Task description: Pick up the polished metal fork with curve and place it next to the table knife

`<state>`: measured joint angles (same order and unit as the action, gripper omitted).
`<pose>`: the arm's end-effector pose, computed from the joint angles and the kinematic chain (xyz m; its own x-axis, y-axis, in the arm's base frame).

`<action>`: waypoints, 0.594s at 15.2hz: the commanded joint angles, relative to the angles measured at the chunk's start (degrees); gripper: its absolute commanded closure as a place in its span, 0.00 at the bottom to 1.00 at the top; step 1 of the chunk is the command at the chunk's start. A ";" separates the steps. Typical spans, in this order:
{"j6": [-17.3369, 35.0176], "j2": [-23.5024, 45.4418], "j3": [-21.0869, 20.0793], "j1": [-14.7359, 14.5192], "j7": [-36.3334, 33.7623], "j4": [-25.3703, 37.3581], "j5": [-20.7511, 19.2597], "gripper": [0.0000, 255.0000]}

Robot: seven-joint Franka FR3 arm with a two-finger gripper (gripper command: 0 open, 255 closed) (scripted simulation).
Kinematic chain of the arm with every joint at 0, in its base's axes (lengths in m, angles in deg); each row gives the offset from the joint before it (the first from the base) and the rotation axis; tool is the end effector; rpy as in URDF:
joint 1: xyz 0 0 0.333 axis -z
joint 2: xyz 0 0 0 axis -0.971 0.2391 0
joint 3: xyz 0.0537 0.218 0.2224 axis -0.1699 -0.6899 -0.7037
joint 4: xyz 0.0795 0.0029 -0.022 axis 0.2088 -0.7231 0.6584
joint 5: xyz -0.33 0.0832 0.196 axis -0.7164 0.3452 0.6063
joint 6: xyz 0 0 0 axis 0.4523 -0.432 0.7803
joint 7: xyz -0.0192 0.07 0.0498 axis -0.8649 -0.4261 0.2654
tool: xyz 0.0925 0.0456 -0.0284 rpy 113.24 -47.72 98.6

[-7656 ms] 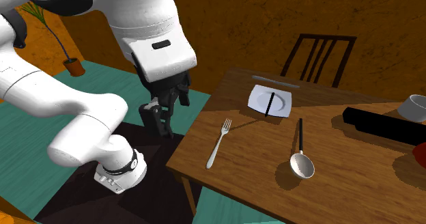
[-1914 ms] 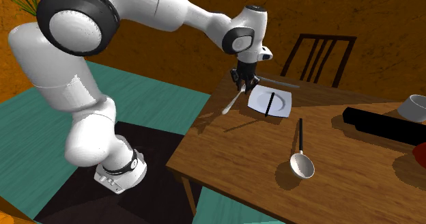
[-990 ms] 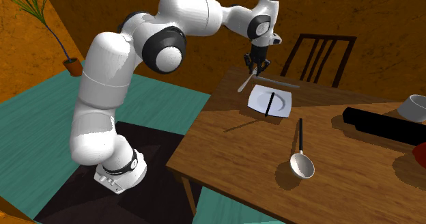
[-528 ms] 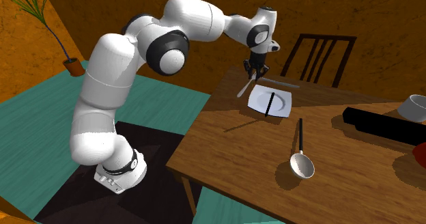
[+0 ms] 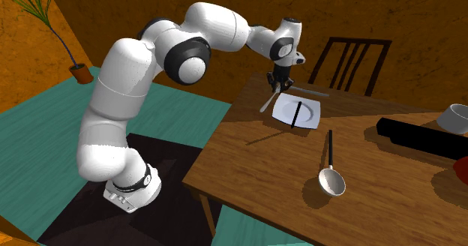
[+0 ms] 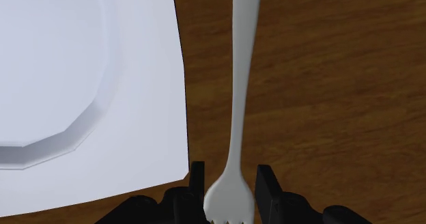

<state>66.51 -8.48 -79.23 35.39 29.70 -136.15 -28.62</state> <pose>0.4741 0.5518 0.3450 0.3782 0.9248 0.0426 0.9257 -0.3777 -0.0180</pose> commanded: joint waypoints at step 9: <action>0.18 0.00 0.00 0.00 -0.01 -0.15 -0.01 0.00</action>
<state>66.69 -8.47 -79.24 35.38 29.68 -136.31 -28.63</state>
